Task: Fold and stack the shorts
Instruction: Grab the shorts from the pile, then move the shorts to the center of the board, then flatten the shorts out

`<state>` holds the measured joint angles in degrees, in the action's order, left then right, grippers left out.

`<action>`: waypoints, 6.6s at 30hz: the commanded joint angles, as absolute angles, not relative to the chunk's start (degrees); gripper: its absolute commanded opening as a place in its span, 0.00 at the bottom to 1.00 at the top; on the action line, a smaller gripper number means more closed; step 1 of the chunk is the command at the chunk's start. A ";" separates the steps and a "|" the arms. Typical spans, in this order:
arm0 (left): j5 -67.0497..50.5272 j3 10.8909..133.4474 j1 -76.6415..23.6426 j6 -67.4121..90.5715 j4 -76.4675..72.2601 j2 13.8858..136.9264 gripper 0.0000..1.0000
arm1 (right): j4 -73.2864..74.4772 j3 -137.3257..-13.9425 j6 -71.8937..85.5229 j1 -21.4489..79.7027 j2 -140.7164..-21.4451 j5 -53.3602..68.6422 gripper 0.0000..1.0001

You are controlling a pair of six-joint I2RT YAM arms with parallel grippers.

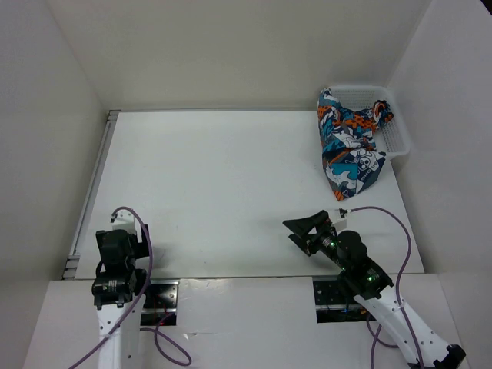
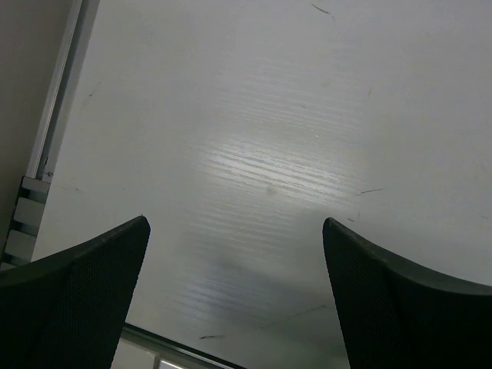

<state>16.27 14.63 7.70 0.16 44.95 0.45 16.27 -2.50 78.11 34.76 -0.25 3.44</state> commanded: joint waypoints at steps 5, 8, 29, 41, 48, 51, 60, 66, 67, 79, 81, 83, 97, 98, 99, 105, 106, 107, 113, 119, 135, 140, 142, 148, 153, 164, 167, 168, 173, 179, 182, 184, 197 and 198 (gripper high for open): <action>17.84 14.06 8.00 0.00 42.45 -6.42 1.00 | 17.40 -5.00 73.13 35.42 0.70 1.49 0.99; 18.54 13.54 8.00 0.00 41.92 -6.42 1.00 | 18.01 -8.42 68.48 35.42 0.70 -0.08 0.99; 20.22 27.75 8.00 0.00 25.30 9.64 1.00 | 27.86 -78.47 29.27 -1.35 -78.96 -18.30 0.99; -1.58 48.60 6.86 0.00 39.90 49.04 1.00 | 23.55 -89.29 24.43 -10.20 -108.18 2.29 0.99; -0.53 49.66 4.13 0.00 39.90 52.29 1.00 | 21.45 -91.05 26.19 -13.62 -113.03 9.05 0.63; -0.01 49.66 3.52 0.00 39.90 52.29 1.00 | 20.13 -90.45 26.80 -13.62 -112.42 8.36 0.33; 1.05 50.18 2.99 0.00 38.15 52.29 1.00 | 19.08 -94.74 26.10 -13.10 -104.34 7.30 0.00; 1.67 53.08 2.46 0.00 36.21 55.01 1.00 | 15.91 -97.81 22.69 -5.90 -89.93 -1.30 0.00; 1.67 54.65 2.46 0.00 35.43 56.32 1.00 | 15.91 -100.08 21.72 -4.41 -88.43 -2.97 0.00; -0.09 72.06 2.46 0.00 34.54 64.95 1.00 | 12.83 -107.06 20.72 27.06 -77.69 -13.90 0.02; -0.09 72.07 2.46 0.00 34.54 64.26 1.00 | 13.44 -102.06 23.10 29.78 -77.70 -8.46 0.20; -0.09 72.07 2.46 0.00 35.76 62.85 1.00 | 14.06 -95.67 25.05 32.41 -79.01 -0.76 0.65; 3.43 60.66 0.27 0.00 37.10 65.38 1.00 | 22.93 -64.88 30.05 39.28 -76.38 -3.96 1.00; 3.43 59.77 -0.35 0.00 37.09 65.39 1.00 | 22.94 -63.82 31.10 40.33 -76.38 -3.96 1.00; 3.43 58.63 -0.96 0.00 37.09 66.09 1.00 | 22.94 -62.33 31.11 41.56 -77.42 -3.96 1.00; 15.63 42.75 -6.59 0.00 27.36 65.93 1.00 | 22.15 -69.32 29.54 54.22 -87.52 -13.35 1.00; 15.64 41.93 -6.59 0.00 24.46 65.92 1.00 | 22.15 -70.39 29.53 54.92 -89.19 -13.88 1.00; 14.17 41.92 -6.59 0.00 24.43 65.92 1.00 | 20.41 -71.27 28.84 54.93 -91.99 -13.89 1.00; 1.23 45.18 -6.59 0.00 29.63 69.08 0.99 | 18.98 -79.17 23.47 57.04 -104.03 -16.25 0.86; 6.23 43.86 -6.59 0.00 26.98 69.61 0.99 | 20.65 -86.65 24.16 57.04 -114.41 -23.45 0.94; 6.77 44.47 -6.59 0.00 30.76 68.55 0.99 | 16.09 -80.45 25.93 55.12 -108.50 -27.17 0.00; 7.29 45.09 -6.59 0.00 30.76 68.55 0.99 | 10.64 -69.01 25.93 51.34 -94.50 -20.32 0.00; 7.29 45.09 -7.21 0.00 30.24 69.69 0.99 | 8.89 -68.29 24.00 50.10 -92.99 -11.58 0.30; 7.29 46.40 -8.35 0.00 29.71 70.84 0.99 | 5.55 -70.58 32.50 50.10 -98.78 10.85 0.54; 5.54 45.88 -8.35 0.00 30.23 68.91 1.00 | -2.64 -66.53 40.95 50.63 -104.31 15.47 0.56; 5.54 44.12 -8.35 0.00 29.71 67.85 1.00 | -5.18 -70.93 45.78 49.83 -112.24 10.81 0.64; 6.15 44.12 -8.35 0.00 29.71 67.85 1.00 | -5.19 -71.54 47.29 48.60 -113.73 9.67 0.64; 6.15 44.12 -8.35 0.00 29.71 67.85 1.00 | -5.19 -71.54 48.07 47.91 -113.73 8.62 0.64; 6.15 43.59 -8.35 0.00 29.71 67.85 1.00 | -4.48 -72.16 49.22 45.88 -113.55 4.58 0.64; 6.68 43.59 -8.35 0.00 29.62 67.85 1.00 | -5.62 -75.40 47.81 45.88 -113.99 2.29 0.64; 6.68 43.59 -8.35 0.00 29.62 68.47 1.00 | -5.10 -77.16 48.42 45.88 -116.02 1.50 0.63; 6.68 43.59 -8.35 0.00 29.62 68.47 1.00 | -3.96 -77.78 49.56 45.35 -116.02 -2.52 0.57; 6.16 43.59 -8.35 0.00 30.23 69.52 1.00 | 8.44 -85.87 56.77 44.03 -119.44 -19.94 0.50; 6.15 43.59 -8.35 0.00 30.23 69.52 1.00 | 8.44 -85.87 57.82 44.03 -119.44 -22.91 0.46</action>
